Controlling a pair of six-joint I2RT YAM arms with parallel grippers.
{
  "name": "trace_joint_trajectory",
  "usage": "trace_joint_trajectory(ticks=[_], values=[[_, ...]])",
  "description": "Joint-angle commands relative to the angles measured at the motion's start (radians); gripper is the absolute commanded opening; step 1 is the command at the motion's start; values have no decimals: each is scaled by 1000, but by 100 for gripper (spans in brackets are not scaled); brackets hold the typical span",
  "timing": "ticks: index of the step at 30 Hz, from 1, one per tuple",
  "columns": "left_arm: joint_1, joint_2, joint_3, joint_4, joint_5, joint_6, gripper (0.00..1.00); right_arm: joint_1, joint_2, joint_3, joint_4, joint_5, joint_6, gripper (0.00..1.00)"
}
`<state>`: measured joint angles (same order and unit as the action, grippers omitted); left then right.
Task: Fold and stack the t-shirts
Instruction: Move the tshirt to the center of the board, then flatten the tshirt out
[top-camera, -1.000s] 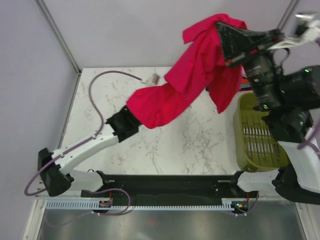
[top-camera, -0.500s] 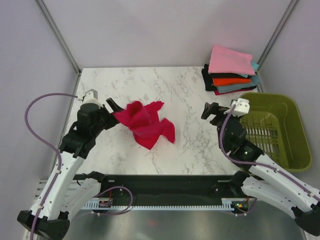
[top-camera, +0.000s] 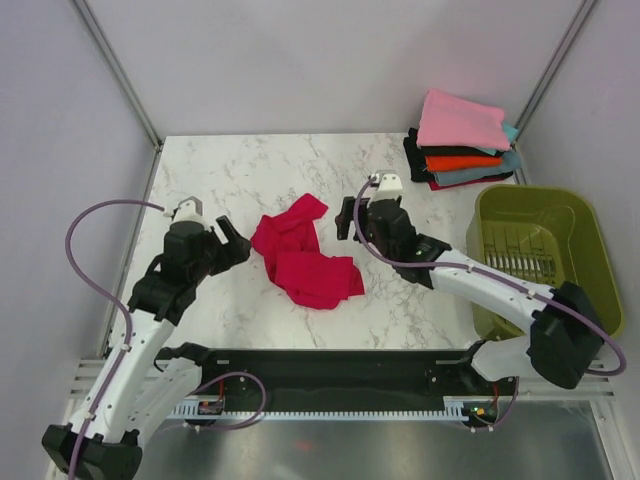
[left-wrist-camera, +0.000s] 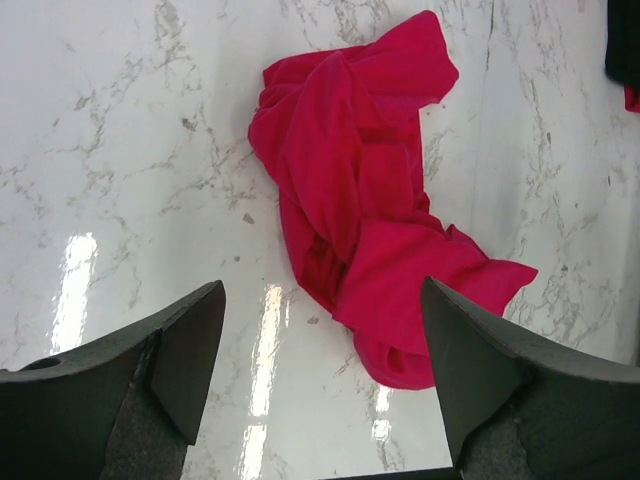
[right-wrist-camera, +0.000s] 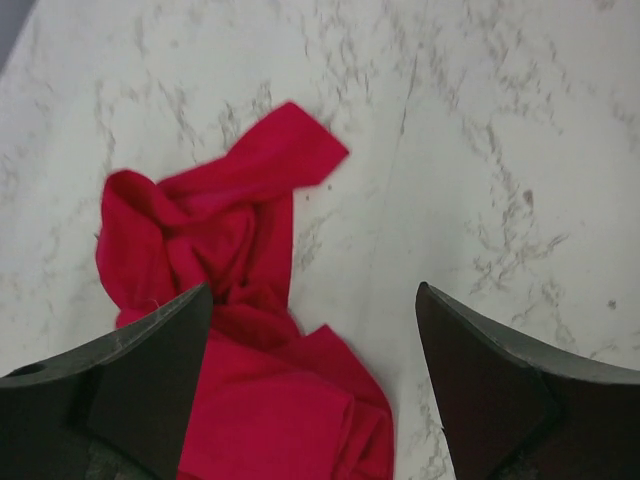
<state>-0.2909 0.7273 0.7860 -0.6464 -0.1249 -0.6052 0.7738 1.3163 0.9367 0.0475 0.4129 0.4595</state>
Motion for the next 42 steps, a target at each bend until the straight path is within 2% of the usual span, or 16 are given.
trace_joint_trajectory(ticks=[1,3,6,7,8,10,11,13,14,17,20,26,36,39,41,42], values=[[6,101,-7,190,66,99,85,4,37,-6,-15,-120,83,90],[6,244,37,279,197,139,82,4,32,-25,-44,-83,105,89],[-2,447,180,384,336,205,75,-1,-50,-77,-133,89,148,95],[-10,584,230,390,359,226,72,-5,-104,-88,-152,116,151,96],[-40,666,336,383,352,229,70,-22,-130,-102,-179,128,137,98],[-120,877,462,317,300,245,74,-45,-185,-101,-219,129,125,98],[-151,940,589,294,276,258,75,-51,-201,-92,-263,132,116,98],[-220,1065,709,254,207,312,78,-53,-256,-84,-310,144,104,98],[-231,1178,825,204,152,327,78,-54,-278,-82,-330,148,103,98],[-241,1386,1019,105,126,360,76,-57,-377,-90,-399,150,103,98],[-244,1480,1093,70,70,357,73,-56,-456,-87,-448,133,105,98],[-254,1528,1102,62,-38,360,71,-57,-535,-93,-497,106,114,98],[-275,1641,1150,59,-35,423,67,-56,-540,-118,-517,99,128,98],[-286,1686,1182,51,-73,439,51,-56,-531,-128,-515,83,139,98],[-286,1701,1197,48,-91,441,29,-57,-531,-136,-515,67,140,95],[-286,1692,1203,36,-94,433,12,-56,-531,-139,-512,54,139,93]])
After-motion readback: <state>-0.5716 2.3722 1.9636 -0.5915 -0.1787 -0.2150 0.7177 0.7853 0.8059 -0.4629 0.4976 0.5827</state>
